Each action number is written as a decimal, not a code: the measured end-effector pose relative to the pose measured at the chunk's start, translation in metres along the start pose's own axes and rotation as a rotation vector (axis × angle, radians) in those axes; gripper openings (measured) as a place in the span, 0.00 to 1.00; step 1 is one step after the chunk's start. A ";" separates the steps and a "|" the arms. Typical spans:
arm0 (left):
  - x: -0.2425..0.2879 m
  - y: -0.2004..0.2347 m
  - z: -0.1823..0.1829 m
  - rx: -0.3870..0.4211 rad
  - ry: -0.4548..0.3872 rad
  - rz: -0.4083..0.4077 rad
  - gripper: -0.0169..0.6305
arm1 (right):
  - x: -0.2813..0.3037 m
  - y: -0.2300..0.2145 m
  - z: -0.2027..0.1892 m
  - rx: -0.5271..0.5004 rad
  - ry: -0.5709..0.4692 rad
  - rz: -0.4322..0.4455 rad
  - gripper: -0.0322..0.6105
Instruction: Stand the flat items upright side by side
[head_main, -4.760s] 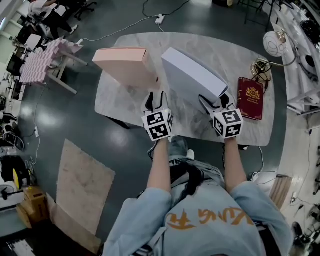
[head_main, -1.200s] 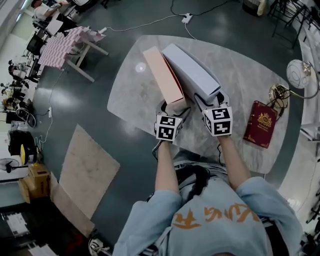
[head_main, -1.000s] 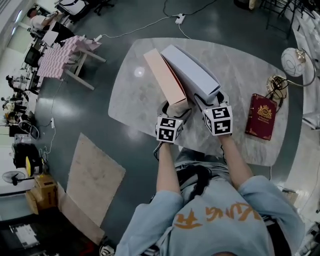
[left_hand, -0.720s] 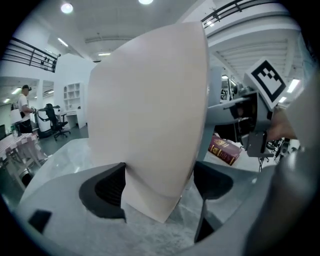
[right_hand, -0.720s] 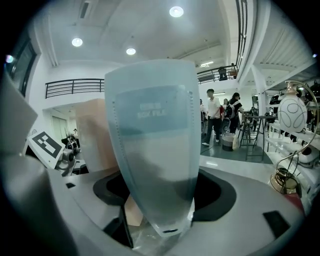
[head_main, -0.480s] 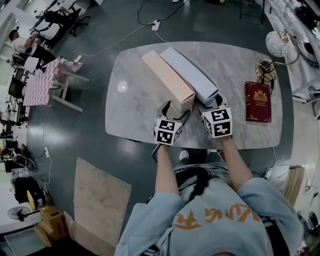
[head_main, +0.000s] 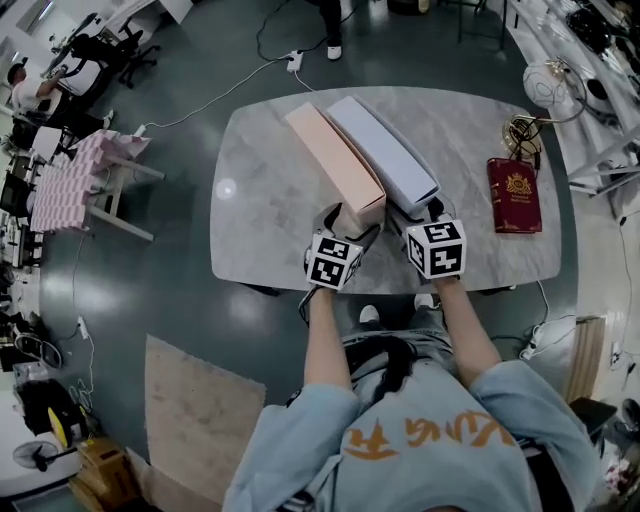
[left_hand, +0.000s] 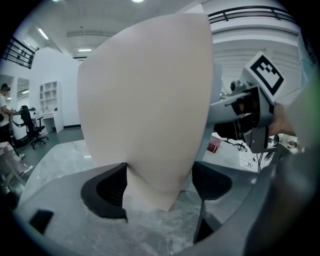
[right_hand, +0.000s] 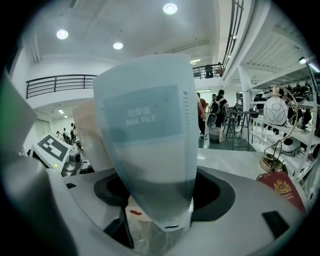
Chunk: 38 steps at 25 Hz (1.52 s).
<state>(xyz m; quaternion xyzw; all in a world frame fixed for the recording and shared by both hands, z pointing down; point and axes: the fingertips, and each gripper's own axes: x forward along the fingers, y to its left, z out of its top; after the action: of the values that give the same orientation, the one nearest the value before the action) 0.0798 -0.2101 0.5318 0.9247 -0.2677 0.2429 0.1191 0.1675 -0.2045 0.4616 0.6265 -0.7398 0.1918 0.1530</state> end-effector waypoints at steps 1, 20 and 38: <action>-0.002 0.001 -0.002 0.008 0.002 -0.008 0.68 | 0.000 0.003 -0.001 0.007 0.005 -0.009 0.58; -0.029 0.034 -0.018 -0.005 -0.012 -0.061 0.69 | 0.008 0.060 -0.013 0.100 0.052 -0.085 0.60; -0.033 0.032 -0.013 -0.065 -0.078 -0.050 0.66 | -0.006 0.073 -0.036 0.063 0.108 0.169 0.64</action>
<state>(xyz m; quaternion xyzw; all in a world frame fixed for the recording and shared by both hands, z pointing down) 0.0325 -0.2172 0.5290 0.9355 -0.2569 0.1946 0.1447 0.0957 -0.1718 0.4833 0.5550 -0.7744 0.2604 0.1562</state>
